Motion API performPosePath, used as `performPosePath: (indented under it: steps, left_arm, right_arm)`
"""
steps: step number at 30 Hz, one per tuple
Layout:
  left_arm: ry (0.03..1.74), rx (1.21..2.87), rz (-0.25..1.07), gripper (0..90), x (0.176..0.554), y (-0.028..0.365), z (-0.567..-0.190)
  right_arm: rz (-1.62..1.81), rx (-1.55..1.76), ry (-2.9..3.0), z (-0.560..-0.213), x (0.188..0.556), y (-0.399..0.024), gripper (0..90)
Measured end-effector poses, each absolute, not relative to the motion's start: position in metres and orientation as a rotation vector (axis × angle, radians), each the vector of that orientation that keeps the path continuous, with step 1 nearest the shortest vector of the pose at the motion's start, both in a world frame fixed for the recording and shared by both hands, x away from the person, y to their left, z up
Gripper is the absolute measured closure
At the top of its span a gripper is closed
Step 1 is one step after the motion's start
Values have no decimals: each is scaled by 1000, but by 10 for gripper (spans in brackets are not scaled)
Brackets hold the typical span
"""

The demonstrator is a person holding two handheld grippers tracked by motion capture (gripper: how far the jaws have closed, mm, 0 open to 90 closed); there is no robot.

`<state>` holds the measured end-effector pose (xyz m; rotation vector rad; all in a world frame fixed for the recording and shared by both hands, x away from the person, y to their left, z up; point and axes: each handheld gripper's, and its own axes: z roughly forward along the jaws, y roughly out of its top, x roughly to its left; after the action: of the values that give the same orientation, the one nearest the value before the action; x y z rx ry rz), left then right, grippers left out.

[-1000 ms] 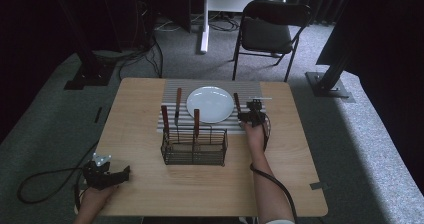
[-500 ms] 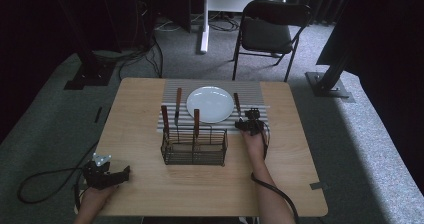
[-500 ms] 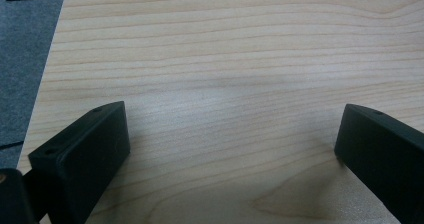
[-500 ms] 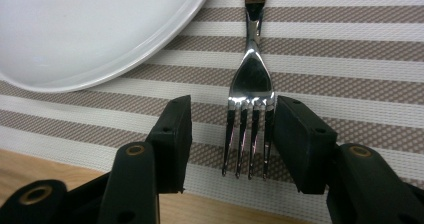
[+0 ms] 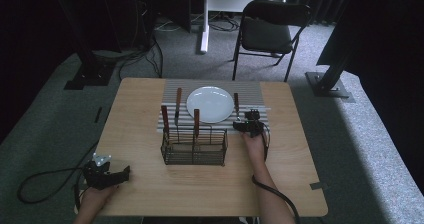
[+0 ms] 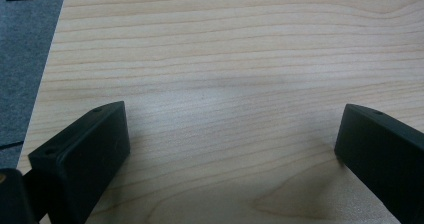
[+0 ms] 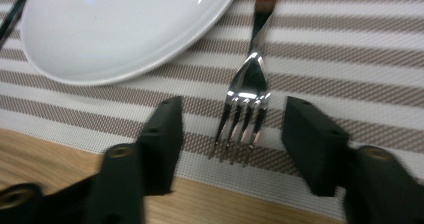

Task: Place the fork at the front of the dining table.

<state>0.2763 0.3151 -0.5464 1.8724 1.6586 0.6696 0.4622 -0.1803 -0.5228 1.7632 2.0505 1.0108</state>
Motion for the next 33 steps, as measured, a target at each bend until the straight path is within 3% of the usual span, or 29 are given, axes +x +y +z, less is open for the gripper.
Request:
performPosePath:
  steps: [8,33]
  left_arm:
    - [1659,1872,670,9,276,315,-546]
    - [1659,1873,669,9,276,315,-546]
  right_arm:
    - [1088,1673,2019,-523,450,-186,146]
    - [1036,1555,2033,-537,396,-211,146]
